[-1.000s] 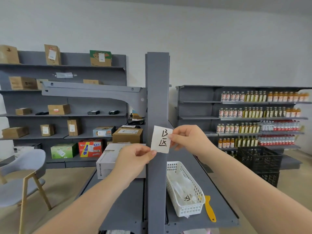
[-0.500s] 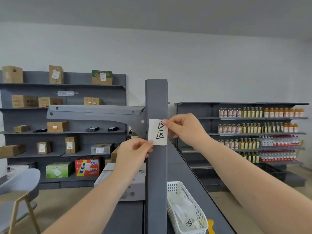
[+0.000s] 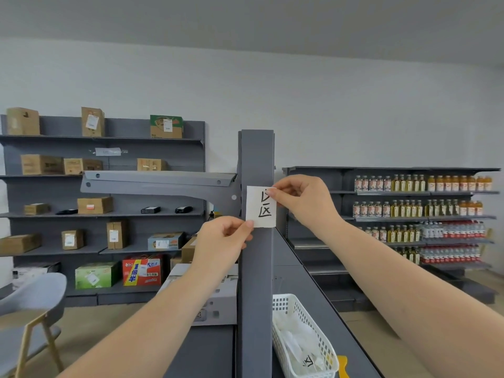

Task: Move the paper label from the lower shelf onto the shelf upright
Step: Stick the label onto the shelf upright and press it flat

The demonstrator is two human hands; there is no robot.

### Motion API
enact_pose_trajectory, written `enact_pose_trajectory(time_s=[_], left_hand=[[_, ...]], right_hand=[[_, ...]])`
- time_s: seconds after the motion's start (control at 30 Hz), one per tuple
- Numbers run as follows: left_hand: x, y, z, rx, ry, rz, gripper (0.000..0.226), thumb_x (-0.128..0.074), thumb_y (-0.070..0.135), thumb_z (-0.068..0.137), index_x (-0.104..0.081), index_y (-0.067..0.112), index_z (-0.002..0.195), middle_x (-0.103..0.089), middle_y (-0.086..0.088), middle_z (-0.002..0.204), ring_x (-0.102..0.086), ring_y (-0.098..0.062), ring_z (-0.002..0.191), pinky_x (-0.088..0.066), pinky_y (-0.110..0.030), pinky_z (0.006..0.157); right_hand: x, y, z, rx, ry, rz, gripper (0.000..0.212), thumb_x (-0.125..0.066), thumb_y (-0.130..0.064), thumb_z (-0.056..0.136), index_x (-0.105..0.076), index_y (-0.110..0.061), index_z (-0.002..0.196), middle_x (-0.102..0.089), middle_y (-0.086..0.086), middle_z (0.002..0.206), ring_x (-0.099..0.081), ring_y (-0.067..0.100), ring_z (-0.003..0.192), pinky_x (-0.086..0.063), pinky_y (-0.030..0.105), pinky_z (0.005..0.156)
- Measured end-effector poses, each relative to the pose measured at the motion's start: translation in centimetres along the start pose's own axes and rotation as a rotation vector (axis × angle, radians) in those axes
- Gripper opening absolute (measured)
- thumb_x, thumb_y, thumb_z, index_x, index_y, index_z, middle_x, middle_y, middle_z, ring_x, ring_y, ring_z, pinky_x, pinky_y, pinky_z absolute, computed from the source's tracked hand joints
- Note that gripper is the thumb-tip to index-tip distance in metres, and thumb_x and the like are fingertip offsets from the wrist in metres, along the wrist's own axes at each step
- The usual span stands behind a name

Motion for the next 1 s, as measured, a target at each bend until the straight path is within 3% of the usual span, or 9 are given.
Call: enact_pose_trajectory(time_s=[0.2, 0.33, 0.5, 0.7, 0.83, 1.0], left_hand=[[0.1, 0.2, 0.2, -0.022, 0.003, 0.013, 0.014, -0.064, 0.029, 0.089, -0.073, 0.019, 0.084, -0.074, 0.002, 0.074, -0.065, -0.009, 0.062, -0.056, -0.024, 0.067], [-0.1, 0.5, 0.7, -0.036, -0.002, 0.047, 0.016, -0.063, 0.031, 0.09, -0.071, 0.023, 0.078, -0.074, 0.004, 0.072, -0.064, -0.008, 0.06, -0.054, -0.024, 0.064], [-0.1, 0.6, 1.0, -0.016, 0.011, 0.027, 0.02, -0.062, 0.029, 0.09, -0.072, 0.018, 0.076, -0.073, 0.001, 0.07, -0.061, -0.009, 0.056, -0.051, -0.022, 0.061], [-0.3, 0.4, 1.9, 0.024, 0.012, 0.045, 0.023, -0.059, 0.027, 0.092, -0.071, 0.017, 0.076, -0.072, 0.002, 0.068, -0.056, -0.01, 0.053, -0.05, -0.022, 0.058], [-0.6, 0.3, 2.3, 0.023, 0.007, 0.072, 0.024, -0.06, 0.029, 0.091, -0.073, 0.014, 0.077, -0.071, 0.003, 0.062, -0.054, -0.008, 0.05, -0.05, -0.021, 0.056], [-0.3, -0.1, 3.0, 0.014, 0.014, 0.146, 0.027, -0.06, 0.033, 0.09, -0.073, 0.018, 0.072, -0.071, 0.004, 0.058, -0.056, -0.01, 0.058, -0.05, -0.031, 0.066]], right_hand=[[0.3, 0.5, 0.5, -0.023, 0.047, 0.045, 0.005, -0.076, -0.015, 0.078, -0.072, -0.013, 0.076, -0.071, 0.002, 0.071, -0.059, 0.006, 0.062, -0.048, 0.02, 0.057], [0.4, 0.4, 0.8, -0.018, 0.071, 0.069, 0.006, -0.075, -0.013, 0.079, -0.072, -0.015, 0.075, -0.073, 0.005, 0.074, -0.059, 0.004, 0.059, -0.046, 0.014, 0.055], [0.2, 0.2, 1.2, 0.001, 0.096, 0.034, 0.003, -0.076, -0.017, 0.079, -0.074, -0.016, 0.076, -0.073, 0.003, 0.077, -0.059, 0.009, 0.065, -0.051, 0.025, 0.063], [0.1, -0.2, 1.5, 0.028, 0.146, -0.047, 0.003, -0.075, -0.017, 0.078, -0.075, -0.016, 0.076, -0.07, -0.007, 0.072, -0.053, -0.001, 0.058, -0.045, 0.013, 0.059], [0.1, -0.2, 1.5, 0.04, 0.17, -0.064, 0.004, -0.074, -0.016, 0.078, -0.074, -0.016, 0.074, -0.072, 0.001, 0.078, -0.059, 0.019, 0.066, -0.05, 0.029, 0.066], [0.1, -0.2, 1.5, 0.053, 0.168, -0.09, 0.006, -0.075, -0.019, 0.078, -0.073, -0.02, 0.073, -0.072, 0.001, 0.08, -0.06, 0.02, 0.07, -0.047, 0.024, 0.064]])
Point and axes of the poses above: each hand's wrist, its own z-axis towards the middle knuckle, its own x-axis out of the back of the hand, y = z × x, the point moved 9 cm from there along z, towards the middle knuckle
